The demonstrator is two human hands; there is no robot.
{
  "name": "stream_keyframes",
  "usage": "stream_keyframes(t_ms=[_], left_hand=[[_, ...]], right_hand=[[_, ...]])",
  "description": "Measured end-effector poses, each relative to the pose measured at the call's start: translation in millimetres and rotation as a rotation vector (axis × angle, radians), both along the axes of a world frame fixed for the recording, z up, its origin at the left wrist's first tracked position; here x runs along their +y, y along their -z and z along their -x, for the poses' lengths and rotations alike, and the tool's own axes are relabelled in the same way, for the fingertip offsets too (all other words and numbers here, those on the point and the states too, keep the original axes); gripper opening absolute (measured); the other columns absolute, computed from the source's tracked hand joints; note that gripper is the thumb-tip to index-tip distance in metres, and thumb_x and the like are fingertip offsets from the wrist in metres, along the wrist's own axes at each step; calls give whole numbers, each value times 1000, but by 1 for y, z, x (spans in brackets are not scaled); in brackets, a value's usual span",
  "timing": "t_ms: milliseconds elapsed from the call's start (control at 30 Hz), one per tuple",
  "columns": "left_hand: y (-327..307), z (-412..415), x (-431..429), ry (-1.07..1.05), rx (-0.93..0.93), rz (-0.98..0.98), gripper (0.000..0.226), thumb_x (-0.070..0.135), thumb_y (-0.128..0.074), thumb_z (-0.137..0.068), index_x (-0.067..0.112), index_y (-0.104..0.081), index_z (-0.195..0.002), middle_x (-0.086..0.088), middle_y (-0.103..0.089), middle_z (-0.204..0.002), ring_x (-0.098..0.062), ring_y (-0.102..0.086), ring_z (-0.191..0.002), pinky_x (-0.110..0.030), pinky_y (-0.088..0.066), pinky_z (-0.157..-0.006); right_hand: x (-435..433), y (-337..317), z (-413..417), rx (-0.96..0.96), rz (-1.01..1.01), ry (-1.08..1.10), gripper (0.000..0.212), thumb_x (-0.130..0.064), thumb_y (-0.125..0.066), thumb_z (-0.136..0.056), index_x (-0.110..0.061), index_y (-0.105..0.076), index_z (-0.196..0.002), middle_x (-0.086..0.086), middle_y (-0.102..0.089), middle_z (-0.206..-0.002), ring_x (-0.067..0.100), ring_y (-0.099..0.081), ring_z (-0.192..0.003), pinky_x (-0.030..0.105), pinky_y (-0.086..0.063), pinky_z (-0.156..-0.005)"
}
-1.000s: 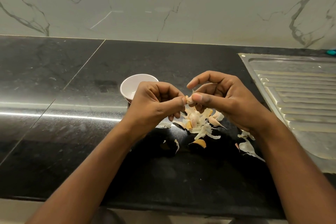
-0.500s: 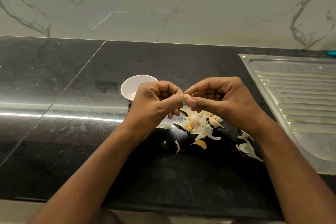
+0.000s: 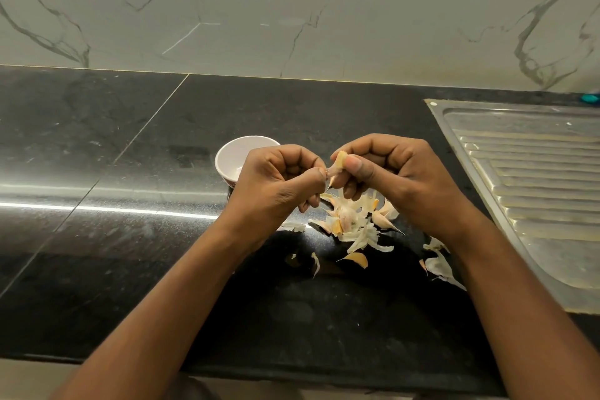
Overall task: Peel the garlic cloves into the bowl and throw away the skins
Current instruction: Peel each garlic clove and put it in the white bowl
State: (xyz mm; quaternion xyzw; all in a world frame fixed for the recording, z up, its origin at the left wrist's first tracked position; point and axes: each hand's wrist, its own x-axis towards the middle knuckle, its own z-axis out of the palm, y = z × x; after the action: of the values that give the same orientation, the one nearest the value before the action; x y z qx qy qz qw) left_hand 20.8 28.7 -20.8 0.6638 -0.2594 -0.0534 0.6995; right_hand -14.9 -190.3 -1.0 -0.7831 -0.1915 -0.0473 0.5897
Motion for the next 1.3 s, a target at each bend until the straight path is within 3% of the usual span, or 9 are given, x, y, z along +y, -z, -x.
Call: stream_keyframes(t_ms=[300, 467, 567, 667, 767, 867, 967, 1167, 1300], left_hand=[[-4, -1, 4, -44, -7, 0, 15, -8, -65, -96, 0, -72, -85, -10, -67, -66, -15, -60, -54, -23, -49, -52], [-4, -1, 6, -112, -114, 35, 9, -1, -66, -87, -5, -73, -86, -12, -73, -73, -18, -65, -59, -28, -54, -57], [-2, 0, 5, -138, -212, 41, 16, -10, -63, -88, -5, -75, -99, -11, -75, -83, -16, -67, -65, -24, -53, -61], [0, -1, 2, -151, -325, -35, 24, -16, -58, -89, -3, -78, -92, -7, -73, -78, -14, -64, -60, -20, -48, -57], [4, -1, 1, -174, -361, -84, 22, -10, -61, -92, 0, -80, -92, -2, -76, -80, -17, -68, -65, -24, -52, -61], [6, 0, 0, -164, -391, -123, 6, 5, -76, -94, 5, -82, -94, -2, -78, -82, -25, -72, -71, -37, -58, -63], [6, 0, 1, -170, -398, -139, 4, 8, -80, -93, 5, -82, -94, -2, -79, -85, -28, -75, -75, -47, -62, -67], [5, 1, 2, -132, -407, -163, 3, 3, -80, -92, 5, -82, -92, -2, -79, -84, -28, -76, -74, -48, -62, -65], [6, -1, 2, -70, -325, -114, 4, 3, -79, -92, 1, -81, -94, -5, -80, -84, -25, -77, -73, -37, -62, -67]], right_hand=[[-7, -3, 1, -41, -66, 66, 23, -15, -62, -102, -4, -74, -118, 11, -80, -90, 21, -74, -76, 26, -60, -72], [-8, -2, 0, -30, -56, 75, 22, -14, -65, -100, -5, -76, -118, 10, -81, -99, 21, -78, -86, 29, -64, -79], [-8, 0, 0, -18, -29, 67, 25, -15, -69, -97, -7, -77, -120, 9, -82, -104, 25, -80, -95, 35, -65, -86], [-8, 1, 0, -7, 6, 59, 26, -16, -71, -95, -7, -78, -119, 6, -83, -104, 25, -80, -94, 36, -66, -86], [-6, 1, 0, -4, 25, 46, 25, -15, -73, -94, -7, -79, -117, 5, -83, -102, 24, -80, -91, 33, -66, -82], [-6, 0, 0, -18, 60, 35, 23, -15, -74, -94, -9, -80, -115, 2, -83, -101, 21, -80, -89, 28, -64, -79], [-6, 0, -1, -28, 81, 39, 23, -16, -75, -94, -10, -81, -115, 2, -83, -100, 20, -80, -87, 28, -64, -79], [-7, 2, -1, -25, 102, 18, 23, -19, -75, -93, -9, -81, -114, 5, -83, -98, 22, -79, -86, 33, -66, -80], [-9, 1, -1, -30, 100, 15, 24, -19, -75, -94, -8, -81, -114, 6, -83, -98, 23, -79, -85, 32, -65, -79]])
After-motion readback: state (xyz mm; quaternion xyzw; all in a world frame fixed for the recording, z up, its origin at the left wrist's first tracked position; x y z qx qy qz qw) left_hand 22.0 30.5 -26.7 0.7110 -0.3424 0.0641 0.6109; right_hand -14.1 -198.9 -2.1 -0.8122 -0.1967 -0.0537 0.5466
